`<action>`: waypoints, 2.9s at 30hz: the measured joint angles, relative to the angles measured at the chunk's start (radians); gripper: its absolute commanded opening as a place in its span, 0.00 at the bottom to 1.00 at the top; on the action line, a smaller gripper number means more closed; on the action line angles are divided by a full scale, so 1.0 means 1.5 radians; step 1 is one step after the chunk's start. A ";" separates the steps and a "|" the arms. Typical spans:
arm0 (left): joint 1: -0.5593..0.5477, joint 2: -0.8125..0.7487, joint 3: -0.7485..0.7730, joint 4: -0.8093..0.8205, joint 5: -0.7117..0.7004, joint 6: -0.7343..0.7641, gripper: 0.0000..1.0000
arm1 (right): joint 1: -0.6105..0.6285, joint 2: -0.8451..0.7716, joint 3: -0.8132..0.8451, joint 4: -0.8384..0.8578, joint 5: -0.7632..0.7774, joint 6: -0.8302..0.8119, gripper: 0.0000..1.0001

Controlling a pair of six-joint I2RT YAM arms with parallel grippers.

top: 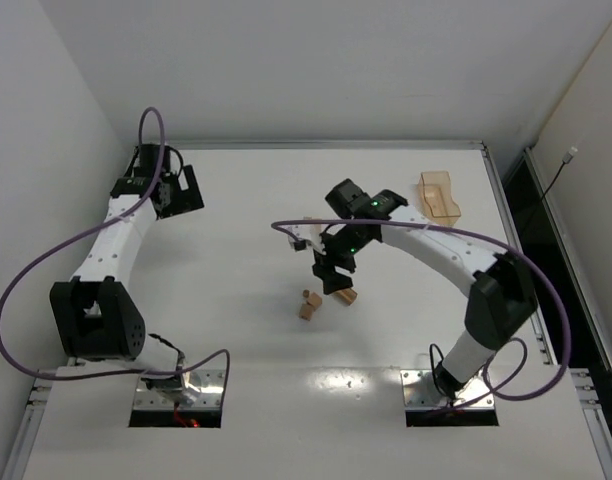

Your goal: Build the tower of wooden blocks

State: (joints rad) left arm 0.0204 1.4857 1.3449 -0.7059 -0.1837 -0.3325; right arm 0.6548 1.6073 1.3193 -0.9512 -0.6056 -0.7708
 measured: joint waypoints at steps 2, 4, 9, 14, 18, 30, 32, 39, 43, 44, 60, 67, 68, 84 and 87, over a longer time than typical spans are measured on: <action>0.005 -0.009 -0.029 0.001 -0.001 -0.013 1.00 | 0.007 0.049 0.023 0.021 0.015 0.059 0.67; 0.007 -0.019 -0.051 -0.002 -0.002 -0.026 1.00 | 0.011 0.062 0.006 0.051 0.042 0.138 0.70; 0.010 -0.042 -0.076 -0.002 -0.002 -0.041 1.00 | 0.030 0.057 -0.048 0.105 0.137 0.322 0.78; 0.021 -0.082 -0.109 0.014 0.001 -0.046 1.00 | 0.062 0.056 -0.080 0.140 0.225 0.464 0.82; 0.040 -0.117 -0.139 0.018 0.007 -0.048 1.00 | 0.098 0.042 -0.080 0.169 0.301 0.527 0.83; 0.050 -0.124 -0.141 0.023 0.019 -0.048 1.00 | 0.166 0.063 -0.073 0.191 0.329 0.541 1.00; 0.050 -0.124 -0.141 0.023 0.019 -0.048 1.00 | 0.169 0.067 -0.073 0.195 0.332 0.541 1.00; 0.051 -0.122 -0.141 0.028 0.020 -0.048 1.00 | 0.172 0.149 -0.071 0.194 0.334 0.541 1.00; 0.051 -0.118 -0.141 0.029 0.020 -0.048 1.00 | 0.171 0.197 -0.063 0.185 0.334 0.541 1.00; 0.051 -0.118 -0.141 0.030 0.020 -0.048 1.00 | 0.171 0.203 -0.062 0.182 0.334 0.541 1.00; 0.051 -0.109 -0.141 0.042 0.028 -0.048 1.00 | 0.172 0.245 0.009 0.162 0.331 0.541 1.00; 0.052 -0.102 -0.141 0.043 0.033 -0.048 1.00 | 0.172 0.262 0.011 0.149 0.329 0.541 1.00; 0.052 -0.100 -0.141 0.043 0.033 -0.048 1.00 | 0.172 0.262 0.012 0.148 0.329 0.541 1.00; 0.052 -0.094 -0.141 0.046 0.038 -0.048 1.00 | 0.172 0.271 0.026 0.138 0.321 0.540 0.69; 0.052 -0.094 -0.141 0.046 0.040 -0.048 1.00 | 0.172 0.271 0.027 0.138 0.316 0.541 0.55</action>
State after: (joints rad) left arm 0.0982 1.3445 1.1336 -0.6373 -0.1230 -0.4042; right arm 0.9127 2.0136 1.3598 -0.7444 -0.1318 0.0414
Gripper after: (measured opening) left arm 0.996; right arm 0.645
